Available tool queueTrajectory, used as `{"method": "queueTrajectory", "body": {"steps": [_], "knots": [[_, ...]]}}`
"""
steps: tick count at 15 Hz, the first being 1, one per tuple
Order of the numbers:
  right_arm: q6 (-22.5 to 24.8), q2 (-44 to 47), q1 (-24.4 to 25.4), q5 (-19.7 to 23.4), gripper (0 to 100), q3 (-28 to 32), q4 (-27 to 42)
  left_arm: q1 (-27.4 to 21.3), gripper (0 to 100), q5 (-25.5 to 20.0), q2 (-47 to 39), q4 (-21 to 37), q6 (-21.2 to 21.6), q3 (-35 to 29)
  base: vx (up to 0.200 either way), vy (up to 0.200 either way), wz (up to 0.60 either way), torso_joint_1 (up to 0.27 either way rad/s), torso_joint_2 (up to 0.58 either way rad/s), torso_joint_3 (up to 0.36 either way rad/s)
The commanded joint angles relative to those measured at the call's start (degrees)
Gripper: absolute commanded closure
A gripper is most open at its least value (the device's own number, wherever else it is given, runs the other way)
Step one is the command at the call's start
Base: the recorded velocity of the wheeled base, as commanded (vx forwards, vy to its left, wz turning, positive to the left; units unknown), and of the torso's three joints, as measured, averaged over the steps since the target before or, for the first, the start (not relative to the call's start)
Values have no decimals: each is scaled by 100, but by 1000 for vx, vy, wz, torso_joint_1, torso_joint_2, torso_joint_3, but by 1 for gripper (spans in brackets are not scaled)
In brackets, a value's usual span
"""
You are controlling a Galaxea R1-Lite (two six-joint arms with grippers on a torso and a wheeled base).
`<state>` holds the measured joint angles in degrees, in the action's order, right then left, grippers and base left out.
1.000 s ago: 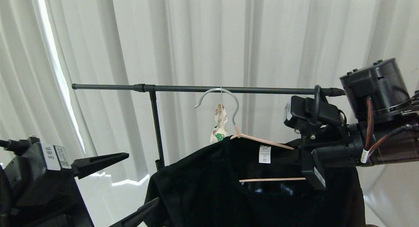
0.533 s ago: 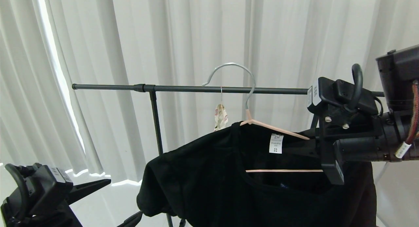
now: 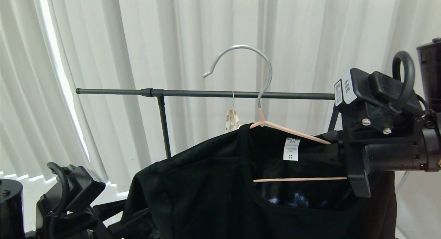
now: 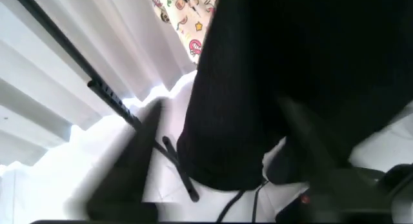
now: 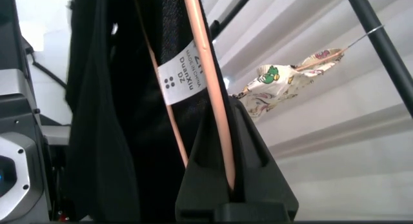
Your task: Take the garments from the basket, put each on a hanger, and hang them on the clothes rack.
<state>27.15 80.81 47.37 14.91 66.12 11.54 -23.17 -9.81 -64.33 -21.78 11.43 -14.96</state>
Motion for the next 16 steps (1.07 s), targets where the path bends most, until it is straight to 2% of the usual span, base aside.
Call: {"method": "queueTrajectory", "body": {"steps": [1, 6, 9, 12, 13, 16], "knots": [[1, -22, 9, -23, 100, -12, -3, 252, 100, 6, -97, -1, 8, 28, 0, 0, 0, 0, 0, 0], [-52, -30, -70, -129, 100, -20, -3, 1667, 100, 32, -484, -1, 61, 63, 0, 0, 0, 0, 0, 0], [-52, -30, -132, -146, 100, -20, -3, 1869, 100, 41, -484, -1, 69, 81, 0, 0, 0, 0, 0, 0], [-61, -30, -132, -155, 100, -20, -3, 1773, 100, 32, -361, -1, 69, 81, 0, 0, 0, 0, 0, 0], [-61, -30, -132, -155, 100, -38, -3, 1773, 0, 32, -343, -1, 69, 81, 0, 0, 0, 0, 0, 0], [-61, -30, -176, -164, 100, -47, -3, 1773, 0, 15, -150, -10, 25, 81, 0, 0, 0, 0, 0, 0]]}}
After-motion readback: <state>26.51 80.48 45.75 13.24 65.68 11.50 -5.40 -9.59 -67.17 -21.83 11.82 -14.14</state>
